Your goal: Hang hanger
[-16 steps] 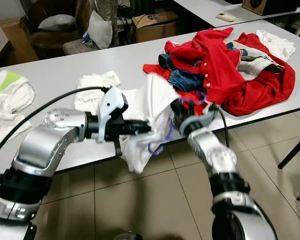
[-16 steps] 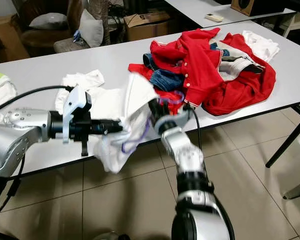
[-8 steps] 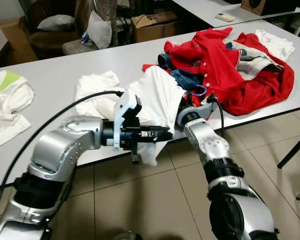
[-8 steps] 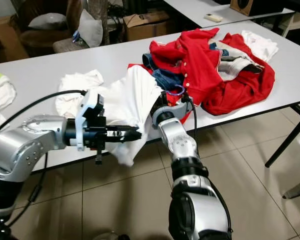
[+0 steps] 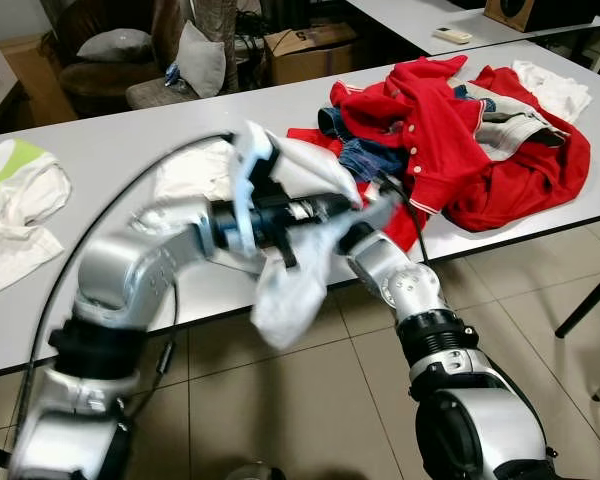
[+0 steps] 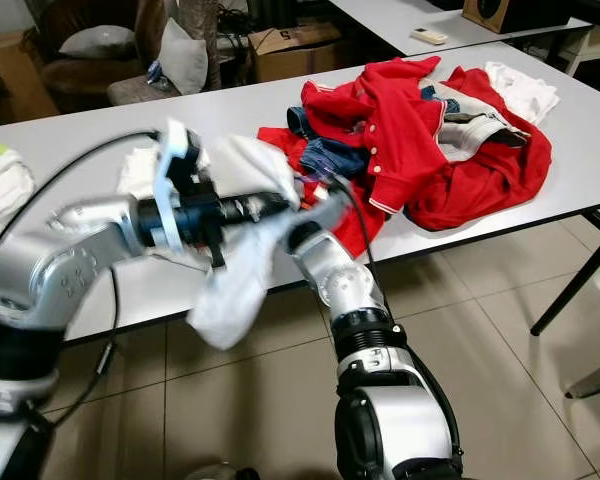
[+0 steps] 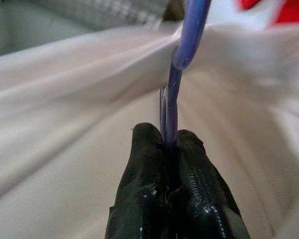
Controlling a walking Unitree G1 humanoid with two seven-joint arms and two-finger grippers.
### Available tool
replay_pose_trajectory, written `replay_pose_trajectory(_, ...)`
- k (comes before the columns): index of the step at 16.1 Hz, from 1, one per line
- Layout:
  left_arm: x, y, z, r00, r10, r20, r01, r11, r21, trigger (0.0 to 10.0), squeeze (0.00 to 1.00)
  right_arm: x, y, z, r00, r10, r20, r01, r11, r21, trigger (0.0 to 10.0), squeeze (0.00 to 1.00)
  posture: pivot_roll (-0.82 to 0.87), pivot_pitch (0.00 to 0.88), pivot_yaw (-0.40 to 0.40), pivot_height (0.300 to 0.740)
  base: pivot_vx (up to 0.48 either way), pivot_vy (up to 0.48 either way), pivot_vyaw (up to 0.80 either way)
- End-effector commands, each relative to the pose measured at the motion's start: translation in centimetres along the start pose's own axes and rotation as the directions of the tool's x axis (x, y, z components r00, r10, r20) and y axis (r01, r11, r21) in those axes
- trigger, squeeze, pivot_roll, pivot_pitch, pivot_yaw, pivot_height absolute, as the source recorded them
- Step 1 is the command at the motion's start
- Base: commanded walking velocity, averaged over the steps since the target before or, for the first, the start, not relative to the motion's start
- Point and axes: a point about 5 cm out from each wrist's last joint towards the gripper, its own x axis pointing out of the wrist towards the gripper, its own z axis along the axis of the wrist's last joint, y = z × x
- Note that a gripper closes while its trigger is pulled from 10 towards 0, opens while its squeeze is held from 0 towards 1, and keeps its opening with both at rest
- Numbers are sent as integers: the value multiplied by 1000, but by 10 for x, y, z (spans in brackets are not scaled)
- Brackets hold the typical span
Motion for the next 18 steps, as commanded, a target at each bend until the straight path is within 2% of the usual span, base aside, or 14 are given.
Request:
replay_pose_trajectory(1,-11,10,6,998,57,-15,-56,996,63,0,0,6,20,-41,994,79,-75,-71,993,96,10000,0,46,0,102,740,0,0,0)
replay_pose_trajectory(4,-26,18,5,991,97,-90,-85,988,128,157,0,-5,9,-26,997,61,-46,-56,994,92,10000,0,35,0,100,740,0,0,0)
replay_pose_trajectory(5,-33,27,6,981,153,-120,-132,977,165,2157,0,-16,2,-21,995,63,-74,-58,996,70,10000,0,23,0,94,740,0,0,0)
replay_pose_trajectory(7,-40,37,9,965,228,-129,-200,959,200,2235,0,-26,-4,-20,993,60,-100,-55,997,57,10000,0,18,0,90,740,0,0,0)
replay_pose_trajectory(8,-40,38,10,961,249,-120,-224,957,186,10000,0,-33,-10,-20,994,42,-104,-33,996,85,10000,0,11,0,83,740,0,0,0)
replay_pose_trajectory(9,-35,30,8,973,201,-114,-186,974,127,10000,0,-37,-15,-24,991,20,-131,-10,997,78,10000,0,5,0,81,740,0,0,0)
replay_pose_trajectory(10,-33,23,6,980,160,-120,-149,984,98,10000,635,-38,-15,-26,989,9,-144,1,998,66,10000,0,5,0,81,740,0,0,0)
replay_pose_trajectory(11,-33,13,-1,984,106,-146,-99,993,56,10000,1000,-40,-16,-28,988,-19,-154,21,1000,14,10000,0,-8,0,83,740,0,0,0)
replay_pose_trajectory(13,-37,11,-4,984,92,-156,-86,995,45,10000,1000,-42,-14,-26,989,-23,-144,23,1000,1,10000,0,-8,0,83,740,0,0,0)
replay_pose_trajectory(15,-49,5,-8,982,73,-175,-73,997,4,10000,1000,-45,-16,-17,992,-63,-110,64,998,9,10000,0,-15,0,75,740,0,0,0)
replay_pose_trajectory(16,-54,0,-9,982,50,-180,-53,999,-11,10000,1000,-46,-19,-15,990,-86,-112,85,996,-14,10000,0,-18,0,72,740,0,0,0)
replay_pose_trajectory(17,-64,-4,-11,982,55,-180,-59,998,-18,10000,1000,-49,-20,-12,987,-109,-120,101,992,-71,10000,0,-21,0,70,740,0,0,0)
replay_pose_trajectory(18,-73,-1,-10,983,112,-144,-116,993,-21,10000,1000,-52,-18,-10,987,-90,-136,73,989,-127,10000,0,-21,0,70,740,0,0,0)
